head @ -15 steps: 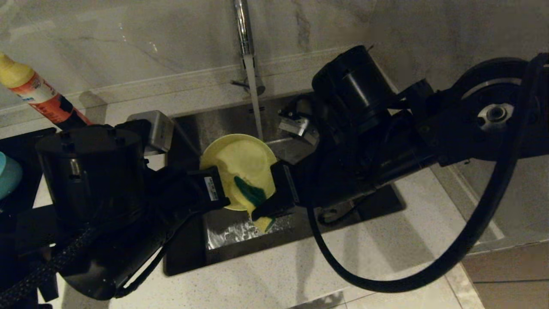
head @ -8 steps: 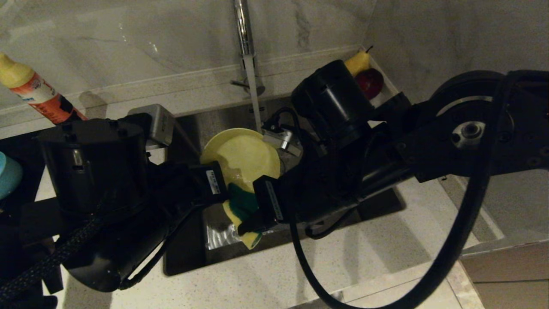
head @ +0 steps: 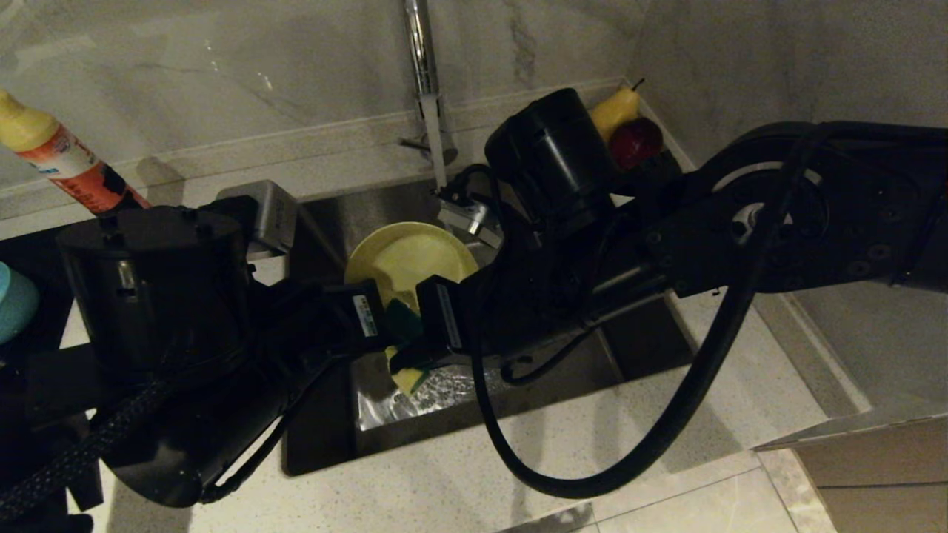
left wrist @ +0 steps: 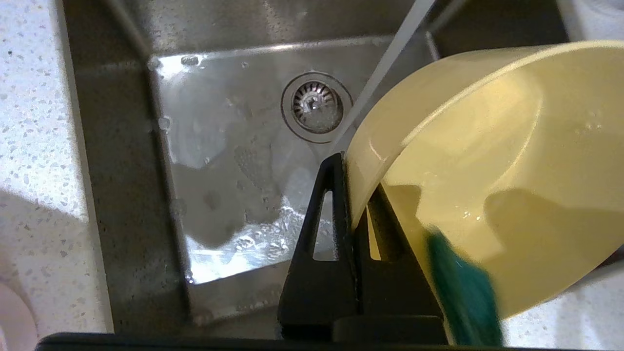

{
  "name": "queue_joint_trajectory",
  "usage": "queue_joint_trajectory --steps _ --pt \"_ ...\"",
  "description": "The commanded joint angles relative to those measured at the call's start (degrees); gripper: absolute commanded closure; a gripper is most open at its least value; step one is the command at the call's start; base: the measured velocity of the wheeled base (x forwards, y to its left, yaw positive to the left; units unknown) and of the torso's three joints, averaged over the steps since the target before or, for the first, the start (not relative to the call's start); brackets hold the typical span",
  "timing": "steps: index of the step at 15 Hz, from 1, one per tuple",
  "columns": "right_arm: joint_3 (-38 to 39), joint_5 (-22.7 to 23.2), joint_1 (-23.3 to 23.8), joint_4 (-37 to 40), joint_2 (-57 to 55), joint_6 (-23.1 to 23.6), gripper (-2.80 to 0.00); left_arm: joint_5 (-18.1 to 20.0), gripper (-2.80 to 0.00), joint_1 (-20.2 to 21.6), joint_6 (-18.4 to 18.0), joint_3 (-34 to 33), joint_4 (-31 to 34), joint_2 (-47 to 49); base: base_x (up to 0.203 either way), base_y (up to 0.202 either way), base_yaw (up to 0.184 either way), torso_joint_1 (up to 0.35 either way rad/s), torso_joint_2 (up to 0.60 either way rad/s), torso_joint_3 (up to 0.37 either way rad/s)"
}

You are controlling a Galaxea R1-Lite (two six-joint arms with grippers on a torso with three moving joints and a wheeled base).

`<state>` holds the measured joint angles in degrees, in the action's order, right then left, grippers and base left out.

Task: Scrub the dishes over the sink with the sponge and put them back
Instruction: Wipe the bowl

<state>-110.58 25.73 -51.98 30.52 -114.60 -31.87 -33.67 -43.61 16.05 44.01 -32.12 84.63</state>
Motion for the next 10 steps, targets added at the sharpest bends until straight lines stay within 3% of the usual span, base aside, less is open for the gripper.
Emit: queue_joint_trajectory --steps 1,5,10 --pt "-0.08 0.19 0.30 -0.39 -0.25 -0.28 0.00 -0.18 0.00 0.01 0.12 -0.06 -0.22 -0.61 0.000 0.000 0.000 0.000 0.00 0.000" --pt "-0.08 0.11 1.01 -1.09 0.42 -0.30 0.00 -0.17 0.00 -0.08 0.12 -0.59 -0.22 -0.74 0.000 0.000 0.000 0.000 0.00 0.000" --pt "0.01 0.18 6.04 -0.75 2.53 -0.30 0.00 -0.26 0.00 0.01 0.12 -0.59 -0.13 -0.87 0.000 0.000 0.000 0.000 0.00 0.000"
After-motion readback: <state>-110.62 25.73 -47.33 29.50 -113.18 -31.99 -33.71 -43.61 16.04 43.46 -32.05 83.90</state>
